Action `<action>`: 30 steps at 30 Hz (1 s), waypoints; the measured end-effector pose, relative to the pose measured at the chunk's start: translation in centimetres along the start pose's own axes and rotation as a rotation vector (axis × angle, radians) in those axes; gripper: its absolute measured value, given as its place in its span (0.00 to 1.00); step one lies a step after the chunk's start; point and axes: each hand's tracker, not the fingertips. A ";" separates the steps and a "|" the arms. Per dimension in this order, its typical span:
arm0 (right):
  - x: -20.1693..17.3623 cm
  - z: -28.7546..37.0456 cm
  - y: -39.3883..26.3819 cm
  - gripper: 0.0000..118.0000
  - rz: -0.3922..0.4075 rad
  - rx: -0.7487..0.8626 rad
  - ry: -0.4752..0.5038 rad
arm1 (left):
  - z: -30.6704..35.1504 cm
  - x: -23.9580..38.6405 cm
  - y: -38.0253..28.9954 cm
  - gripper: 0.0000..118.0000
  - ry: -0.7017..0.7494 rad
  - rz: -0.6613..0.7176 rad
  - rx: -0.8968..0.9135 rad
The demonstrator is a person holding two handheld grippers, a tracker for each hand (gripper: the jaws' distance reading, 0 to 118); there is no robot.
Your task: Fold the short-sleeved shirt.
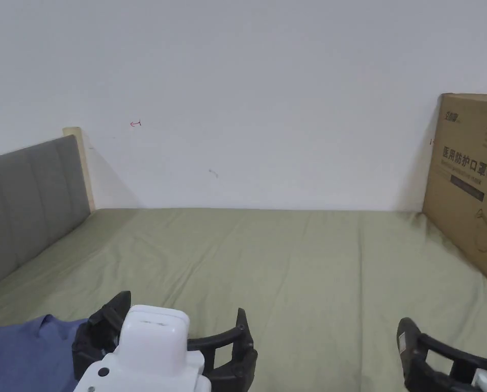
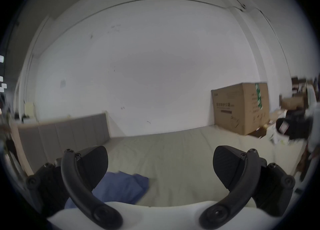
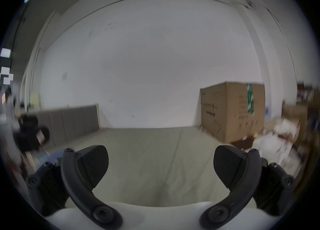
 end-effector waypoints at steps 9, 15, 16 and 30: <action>9.3 -1.1 -7.1 1.00 -1.457 -0.271 -0.105 | -1.3 5.2 -3.7 1.00 0.110 -1.157 -0.062; 6.5 -1.0 -1.2 1.00 -0.582 -0.063 -0.055 | -1.5 -0.1 0.4 1.00 -0.113 -0.045 -0.135; 5.2 -0.8 -0.4 1.00 -0.378 -0.020 -0.058 | -1.2 -0.8 0.3 1.00 -0.111 0.096 -0.088; -1.3 0.3 -0.5 1.00 0.189 0.166 -0.039 | 0.3 -1.4 0.9 1.00 0.010 0.167 0.049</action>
